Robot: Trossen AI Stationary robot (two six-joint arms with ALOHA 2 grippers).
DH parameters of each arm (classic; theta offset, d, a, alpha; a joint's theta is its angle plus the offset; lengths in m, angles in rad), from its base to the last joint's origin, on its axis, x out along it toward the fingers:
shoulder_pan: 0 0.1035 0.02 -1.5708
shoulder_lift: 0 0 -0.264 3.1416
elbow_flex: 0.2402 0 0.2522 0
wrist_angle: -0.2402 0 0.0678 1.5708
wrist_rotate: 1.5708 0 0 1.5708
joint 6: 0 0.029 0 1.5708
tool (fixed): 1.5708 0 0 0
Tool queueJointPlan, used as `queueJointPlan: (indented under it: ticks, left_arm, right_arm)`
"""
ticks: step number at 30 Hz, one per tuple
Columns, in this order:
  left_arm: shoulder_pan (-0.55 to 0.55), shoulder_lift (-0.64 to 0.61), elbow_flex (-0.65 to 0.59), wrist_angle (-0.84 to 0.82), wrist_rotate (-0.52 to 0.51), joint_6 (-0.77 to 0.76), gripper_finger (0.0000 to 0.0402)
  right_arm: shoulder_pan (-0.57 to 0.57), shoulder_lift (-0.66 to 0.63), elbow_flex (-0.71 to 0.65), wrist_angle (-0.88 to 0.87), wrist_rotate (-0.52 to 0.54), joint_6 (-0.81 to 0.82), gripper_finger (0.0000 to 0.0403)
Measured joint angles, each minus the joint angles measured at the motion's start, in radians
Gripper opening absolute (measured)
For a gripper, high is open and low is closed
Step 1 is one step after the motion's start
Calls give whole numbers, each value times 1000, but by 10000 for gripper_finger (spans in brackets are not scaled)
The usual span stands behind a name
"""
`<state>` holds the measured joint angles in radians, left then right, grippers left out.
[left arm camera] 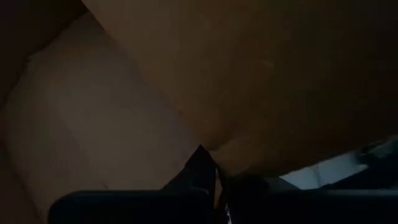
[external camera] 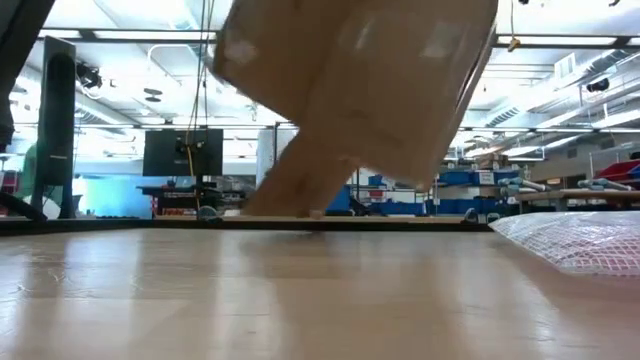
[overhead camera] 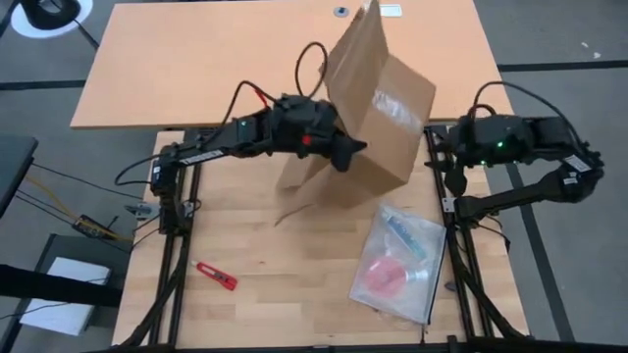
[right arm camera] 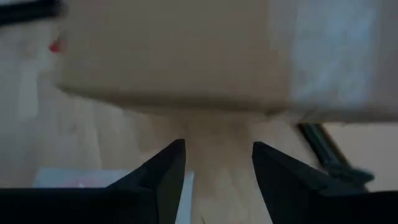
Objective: Unpack boxes
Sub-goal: Break down cardboard box until it is fully flat
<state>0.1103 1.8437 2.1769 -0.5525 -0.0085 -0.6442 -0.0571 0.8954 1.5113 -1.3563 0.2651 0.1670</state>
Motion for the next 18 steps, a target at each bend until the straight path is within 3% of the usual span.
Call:
queueJointPlan:
  ticks: [7,18]
  left_arm:
    - [-3,-6,-2,80,102,7,25]
    - [-16,12,4,-12,91,-37,25]
  right_arm:
    - [0,-23,-164,178,16,-15,187]
    - [8,49,66,191,-25,-3,166]
